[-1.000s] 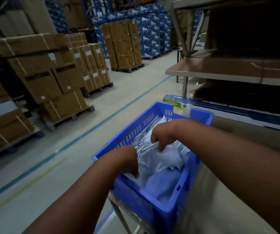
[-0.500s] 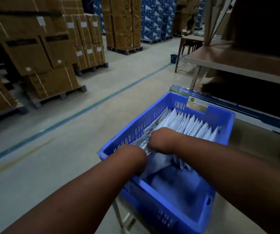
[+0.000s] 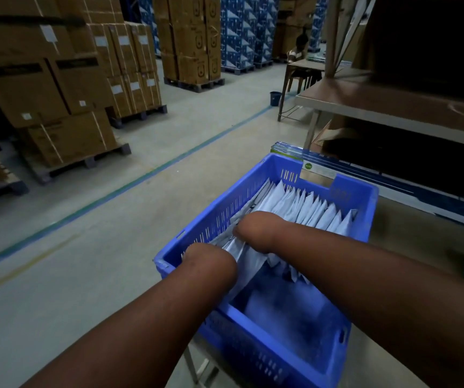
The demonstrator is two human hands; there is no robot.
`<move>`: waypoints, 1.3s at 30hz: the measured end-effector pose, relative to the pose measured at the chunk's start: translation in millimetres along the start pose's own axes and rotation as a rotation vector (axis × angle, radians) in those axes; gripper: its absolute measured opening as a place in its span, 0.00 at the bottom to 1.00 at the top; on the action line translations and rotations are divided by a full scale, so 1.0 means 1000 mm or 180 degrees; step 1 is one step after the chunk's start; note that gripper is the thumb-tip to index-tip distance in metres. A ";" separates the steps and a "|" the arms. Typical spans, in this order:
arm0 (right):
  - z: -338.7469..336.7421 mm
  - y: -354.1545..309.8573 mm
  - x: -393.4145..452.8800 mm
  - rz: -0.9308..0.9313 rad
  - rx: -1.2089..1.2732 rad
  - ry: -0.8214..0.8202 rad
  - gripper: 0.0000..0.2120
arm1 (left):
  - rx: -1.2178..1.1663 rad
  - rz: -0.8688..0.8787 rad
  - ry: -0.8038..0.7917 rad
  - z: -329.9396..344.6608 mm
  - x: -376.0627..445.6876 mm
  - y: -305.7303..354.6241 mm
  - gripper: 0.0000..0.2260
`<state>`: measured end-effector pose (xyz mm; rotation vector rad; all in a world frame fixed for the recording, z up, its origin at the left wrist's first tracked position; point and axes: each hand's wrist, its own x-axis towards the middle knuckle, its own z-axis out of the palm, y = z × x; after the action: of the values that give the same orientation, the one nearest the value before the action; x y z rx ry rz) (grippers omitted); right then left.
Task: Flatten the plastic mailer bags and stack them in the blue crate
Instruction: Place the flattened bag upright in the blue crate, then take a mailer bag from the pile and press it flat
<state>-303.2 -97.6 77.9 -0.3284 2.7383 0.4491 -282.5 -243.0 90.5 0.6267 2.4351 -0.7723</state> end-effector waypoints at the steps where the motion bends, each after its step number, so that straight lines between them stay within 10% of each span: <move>1: 0.000 -0.001 -0.003 -0.0016 -0.0033 0.0035 0.17 | -0.0015 -0.0015 -0.0007 0.000 0.000 0.000 0.23; 17: -0.024 0.041 -0.103 0.0440 0.0160 0.1172 0.18 | -0.0734 -0.0001 0.1017 -0.071 -0.070 0.018 0.31; 39: 0.182 0.114 -0.451 0.2528 0.1527 0.1091 0.12 | -0.0250 0.1324 0.2059 -0.129 -0.163 0.353 0.22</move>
<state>131.1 146.7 113.6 0.9022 3.0914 -0.1160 -2.5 52.4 138.4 1.4756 2.7128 -0.3258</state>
